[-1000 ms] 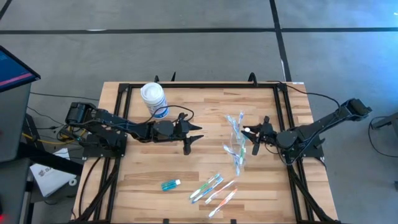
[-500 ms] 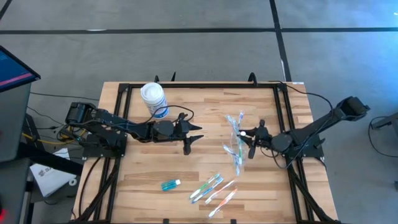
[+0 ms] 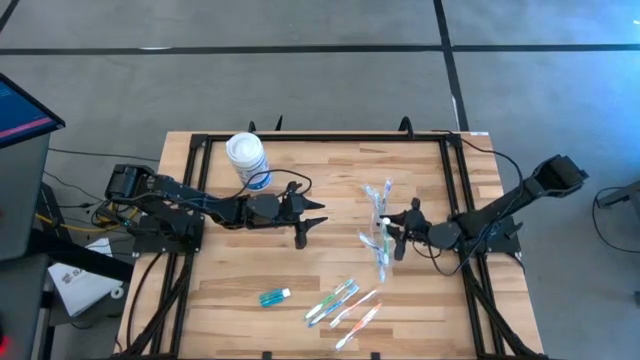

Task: Pick & Place toothbrushing station
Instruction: Put the blue mouthwash into the transparent organizer

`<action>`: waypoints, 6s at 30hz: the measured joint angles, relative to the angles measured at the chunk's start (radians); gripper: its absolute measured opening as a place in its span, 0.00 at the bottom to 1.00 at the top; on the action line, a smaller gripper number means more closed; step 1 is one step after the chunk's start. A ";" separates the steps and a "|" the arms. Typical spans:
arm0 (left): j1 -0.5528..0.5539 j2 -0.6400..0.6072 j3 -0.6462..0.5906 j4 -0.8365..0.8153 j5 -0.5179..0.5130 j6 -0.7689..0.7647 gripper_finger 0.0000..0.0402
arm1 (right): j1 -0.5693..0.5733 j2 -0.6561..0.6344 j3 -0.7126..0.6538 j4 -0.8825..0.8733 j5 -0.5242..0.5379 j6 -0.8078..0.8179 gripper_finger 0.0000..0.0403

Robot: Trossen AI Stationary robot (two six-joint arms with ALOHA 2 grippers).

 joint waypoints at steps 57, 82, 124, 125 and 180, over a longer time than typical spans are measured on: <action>-0.001 0.000 0.000 0.000 0.000 0.000 0.40 | 0.063 0.253 -0.111 0.400 0.067 -0.030 0.23; -0.001 0.000 0.000 0.000 0.000 0.000 0.40 | 0.067 0.186 -0.111 0.399 0.066 -0.088 0.35; -0.297 0.000 0.001 -0.361 0.088 -0.314 0.40 | 0.200 -0.083 0.204 -0.096 0.069 -0.313 0.29; -0.305 0.000 0.001 -0.366 0.108 -0.331 0.40 | 0.198 -0.083 0.216 -0.116 0.069 -0.312 0.29; -0.563 0.062 0.313 -1.207 0.212 -1.022 0.30 | 0.194 -0.083 0.348 -0.192 0.100 -0.442 0.29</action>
